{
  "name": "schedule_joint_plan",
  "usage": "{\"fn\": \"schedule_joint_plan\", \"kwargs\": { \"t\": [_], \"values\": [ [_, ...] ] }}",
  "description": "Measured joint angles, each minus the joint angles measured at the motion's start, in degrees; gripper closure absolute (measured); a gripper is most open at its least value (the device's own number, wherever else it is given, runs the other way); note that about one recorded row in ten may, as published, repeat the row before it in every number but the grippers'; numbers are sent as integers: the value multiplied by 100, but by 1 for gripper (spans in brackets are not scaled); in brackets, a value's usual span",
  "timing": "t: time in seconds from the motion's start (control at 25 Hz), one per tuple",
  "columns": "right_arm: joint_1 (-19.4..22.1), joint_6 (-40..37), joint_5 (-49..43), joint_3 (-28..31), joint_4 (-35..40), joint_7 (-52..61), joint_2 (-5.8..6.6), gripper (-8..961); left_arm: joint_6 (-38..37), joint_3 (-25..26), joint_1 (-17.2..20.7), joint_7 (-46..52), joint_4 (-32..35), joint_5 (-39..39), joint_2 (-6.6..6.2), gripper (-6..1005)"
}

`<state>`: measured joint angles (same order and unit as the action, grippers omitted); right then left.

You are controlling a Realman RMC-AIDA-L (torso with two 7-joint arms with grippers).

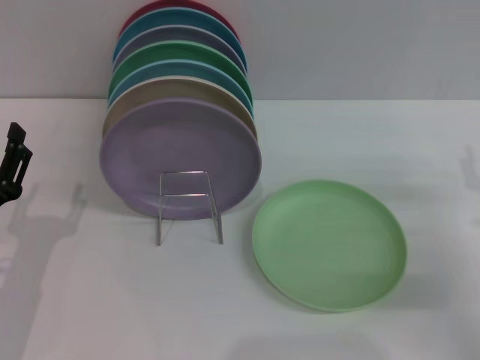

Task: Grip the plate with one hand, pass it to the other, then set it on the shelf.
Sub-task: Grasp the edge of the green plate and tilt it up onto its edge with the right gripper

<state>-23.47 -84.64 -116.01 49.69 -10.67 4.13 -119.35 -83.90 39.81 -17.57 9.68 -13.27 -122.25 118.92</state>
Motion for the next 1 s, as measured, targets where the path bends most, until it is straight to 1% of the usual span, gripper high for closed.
{"fn": "schedule_joint_plan", "kwargs": {
  "t": [0.24,0.64,0.68,0.72,0.96,1.0],
  "values": [
    [-5,-8,0,0,-6,0,0,274,-4,0,-1,39,0,0,-3,250],
    [-141,18,0,-3,43,-304,14,276,-4,0,46,40,0,0,-10,252],
    [-168,32,0,-3,29,-653,7,276,-4,0,50,37,0,0,-12,252],
    [-168,32,0,-3,29,-653,7,276,-4,0,50,37,0,0,-12,252],
    [-180,57,0,-3,-219,-1983,-22,277,-3,0,35,10,13,0,-18,253],
    [-160,59,0,-1,-309,-2407,-22,277,-1,0,31,9,24,0,-19,253]
  ]
}}
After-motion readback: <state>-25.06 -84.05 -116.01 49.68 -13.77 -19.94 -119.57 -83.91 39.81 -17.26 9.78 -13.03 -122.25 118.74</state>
